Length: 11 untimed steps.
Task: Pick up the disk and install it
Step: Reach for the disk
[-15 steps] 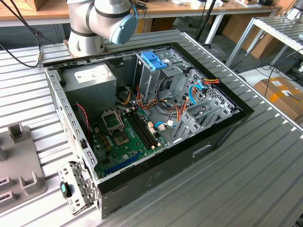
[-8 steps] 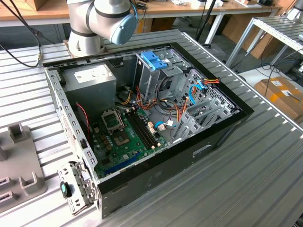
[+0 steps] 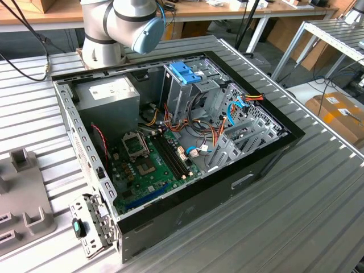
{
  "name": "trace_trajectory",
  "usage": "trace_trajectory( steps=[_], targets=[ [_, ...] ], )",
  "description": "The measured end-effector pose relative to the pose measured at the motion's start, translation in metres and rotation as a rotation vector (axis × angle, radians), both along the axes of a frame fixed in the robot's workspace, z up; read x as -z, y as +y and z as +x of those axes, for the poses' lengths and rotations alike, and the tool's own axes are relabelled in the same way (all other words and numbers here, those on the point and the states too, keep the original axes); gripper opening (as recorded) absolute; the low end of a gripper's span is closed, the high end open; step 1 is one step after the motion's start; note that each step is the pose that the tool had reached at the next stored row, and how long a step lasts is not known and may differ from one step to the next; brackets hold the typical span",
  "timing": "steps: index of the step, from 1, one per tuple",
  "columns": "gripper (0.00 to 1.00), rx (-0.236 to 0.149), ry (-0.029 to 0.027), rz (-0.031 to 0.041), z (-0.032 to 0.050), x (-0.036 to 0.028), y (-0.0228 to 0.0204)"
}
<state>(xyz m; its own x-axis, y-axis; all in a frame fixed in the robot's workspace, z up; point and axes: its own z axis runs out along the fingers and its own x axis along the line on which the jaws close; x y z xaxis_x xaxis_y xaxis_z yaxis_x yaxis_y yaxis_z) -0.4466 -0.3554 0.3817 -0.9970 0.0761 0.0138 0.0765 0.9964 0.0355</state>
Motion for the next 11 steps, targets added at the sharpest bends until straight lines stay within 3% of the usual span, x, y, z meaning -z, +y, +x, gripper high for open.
trace_trajectory(
  steps=[11],
  targets=[
    [0.11, 0.000, -0.0001, 0.0001, -0.0056, 0.0015, 0.0000]
  ],
)
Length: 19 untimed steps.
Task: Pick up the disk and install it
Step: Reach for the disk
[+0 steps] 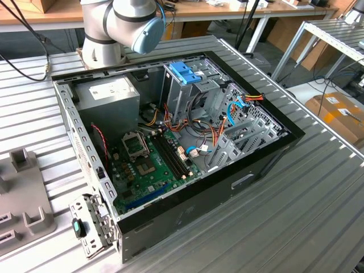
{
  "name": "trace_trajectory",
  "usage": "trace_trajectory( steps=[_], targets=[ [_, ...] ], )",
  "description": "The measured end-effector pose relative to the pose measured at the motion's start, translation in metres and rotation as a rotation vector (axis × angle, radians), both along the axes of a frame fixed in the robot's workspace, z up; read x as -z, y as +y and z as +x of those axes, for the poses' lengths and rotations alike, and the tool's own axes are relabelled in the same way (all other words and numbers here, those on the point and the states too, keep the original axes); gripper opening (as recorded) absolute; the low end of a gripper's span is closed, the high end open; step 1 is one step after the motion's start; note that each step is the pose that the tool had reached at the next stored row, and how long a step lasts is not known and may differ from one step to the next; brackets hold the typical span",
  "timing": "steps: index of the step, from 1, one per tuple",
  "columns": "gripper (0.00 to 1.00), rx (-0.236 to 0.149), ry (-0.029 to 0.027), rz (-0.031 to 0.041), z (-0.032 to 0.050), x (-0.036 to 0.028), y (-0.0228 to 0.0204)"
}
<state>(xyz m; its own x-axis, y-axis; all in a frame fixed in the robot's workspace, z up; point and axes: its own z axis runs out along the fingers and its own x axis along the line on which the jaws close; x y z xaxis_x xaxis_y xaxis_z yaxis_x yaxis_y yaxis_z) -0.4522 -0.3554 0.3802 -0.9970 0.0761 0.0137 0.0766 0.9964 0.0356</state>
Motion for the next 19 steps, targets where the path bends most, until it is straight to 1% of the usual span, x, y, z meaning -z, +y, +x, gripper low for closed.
trace_trajectory(
  steps=[4, 7, 9, 12, 19],
  targets=[
    [0.11, 0.000, 0.0000, 0.0000, -0.0020, 0.0010, 0.0000],
    [0.11, 0.000, 0.0004, 0.0000, -0.0023, 0.0031, -0.0004],
    [0.11, 0.000, 0.0009, -0.0001, -0.0024, 0.0060, -0.0038],
    [0.11, 0.000, 0.0016, -0.0001, -0.0025, 0.0082, -0.0062],
    [0.11, 0.000, 0.0018, -0.0003, -0.0025, 0.0089, -0.0063]
  ],
)
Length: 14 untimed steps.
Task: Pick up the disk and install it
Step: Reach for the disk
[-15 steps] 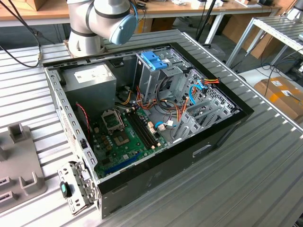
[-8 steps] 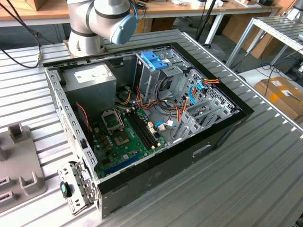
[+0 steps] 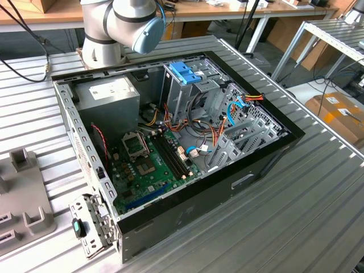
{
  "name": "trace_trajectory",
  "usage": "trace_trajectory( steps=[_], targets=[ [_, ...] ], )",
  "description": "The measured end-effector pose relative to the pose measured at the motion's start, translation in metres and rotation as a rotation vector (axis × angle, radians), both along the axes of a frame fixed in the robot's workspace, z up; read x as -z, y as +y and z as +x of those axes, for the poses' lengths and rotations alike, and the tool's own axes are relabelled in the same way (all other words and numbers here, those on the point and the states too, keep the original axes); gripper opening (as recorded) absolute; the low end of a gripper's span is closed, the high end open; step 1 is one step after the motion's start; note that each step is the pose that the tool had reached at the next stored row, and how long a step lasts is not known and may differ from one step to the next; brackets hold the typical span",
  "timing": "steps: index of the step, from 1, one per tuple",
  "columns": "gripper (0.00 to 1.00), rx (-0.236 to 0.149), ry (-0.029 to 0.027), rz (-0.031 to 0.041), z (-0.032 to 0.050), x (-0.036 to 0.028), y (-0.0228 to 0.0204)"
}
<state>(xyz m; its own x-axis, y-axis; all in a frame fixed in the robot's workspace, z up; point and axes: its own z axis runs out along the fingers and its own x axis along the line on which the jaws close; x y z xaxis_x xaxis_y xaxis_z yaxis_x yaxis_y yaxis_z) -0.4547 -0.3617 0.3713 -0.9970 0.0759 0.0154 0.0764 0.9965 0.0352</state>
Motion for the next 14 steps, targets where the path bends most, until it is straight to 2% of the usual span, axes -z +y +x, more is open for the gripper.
trace_trajectory(
  steps=[14],
  targets=[
    [0.11, 0.000, 0.0001, 0.0000, 0.0000, 0.0011, -0.0014]
  ],
)
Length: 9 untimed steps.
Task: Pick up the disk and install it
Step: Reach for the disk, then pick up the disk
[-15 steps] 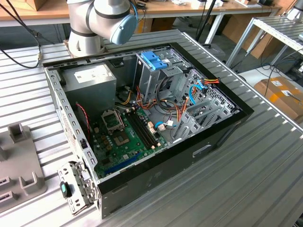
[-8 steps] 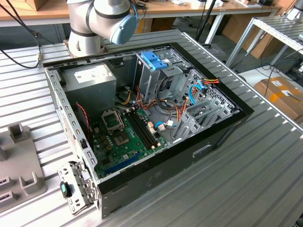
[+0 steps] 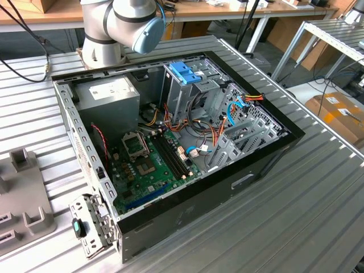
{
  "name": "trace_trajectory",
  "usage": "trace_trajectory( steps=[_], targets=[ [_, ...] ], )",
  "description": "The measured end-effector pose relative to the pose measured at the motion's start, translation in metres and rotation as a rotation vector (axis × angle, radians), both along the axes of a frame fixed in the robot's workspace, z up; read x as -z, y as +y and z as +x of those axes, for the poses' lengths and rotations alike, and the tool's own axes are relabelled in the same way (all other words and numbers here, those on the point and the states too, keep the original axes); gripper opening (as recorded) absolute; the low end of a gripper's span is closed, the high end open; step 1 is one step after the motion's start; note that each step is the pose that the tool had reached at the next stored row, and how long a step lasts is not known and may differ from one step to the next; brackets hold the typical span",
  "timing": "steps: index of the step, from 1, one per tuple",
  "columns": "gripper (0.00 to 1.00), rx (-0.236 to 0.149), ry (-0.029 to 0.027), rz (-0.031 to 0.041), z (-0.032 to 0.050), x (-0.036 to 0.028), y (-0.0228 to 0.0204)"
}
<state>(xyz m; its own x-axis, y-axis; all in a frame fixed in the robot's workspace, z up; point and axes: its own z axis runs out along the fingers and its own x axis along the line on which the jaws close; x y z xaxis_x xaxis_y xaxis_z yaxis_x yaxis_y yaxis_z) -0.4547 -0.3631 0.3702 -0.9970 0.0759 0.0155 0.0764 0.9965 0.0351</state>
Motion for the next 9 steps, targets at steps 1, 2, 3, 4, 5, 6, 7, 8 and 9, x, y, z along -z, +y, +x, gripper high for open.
trace_trajectory(
  steps=[1, 2, 3, 4, 5, 6, 7, 8, 9],
  targets=[
    [0.11, 0.000, 0.0000, 0.0000, 0.0000, 0.0000, 0.0000],
    [0.11, 0.000, 0.0000, 0.0000, 0.0000, 0.0000, 0.0000],
    [0.11, 0.000, 0.0000, 0.0000, 0.0000, 0.0000, 0.0000],
    [0.11, 0.000, 0.0000, 0.0000, 0.0000, 0.0000, -0.0005],
    [0.11, 0.000, 0.0000, 0.0000, 0.0000, 0.0000, -0.0010],
    [0.11, 0.000, 0.0000, 0.0001, 0.0000, 0.0000, -0.0010],
    [0.11, 0.000, 0.0000, 0.0000, 0.0000, 0.0000, -0.0010],
    [0.11, 0.000, -0.0001, -0.0001, -0.0005, 0.0000, -0.0010],
    [0.11, -0.001, -0.0004, 0.0000, -0.0004, 0.0001, -0.0010]
  ],
)
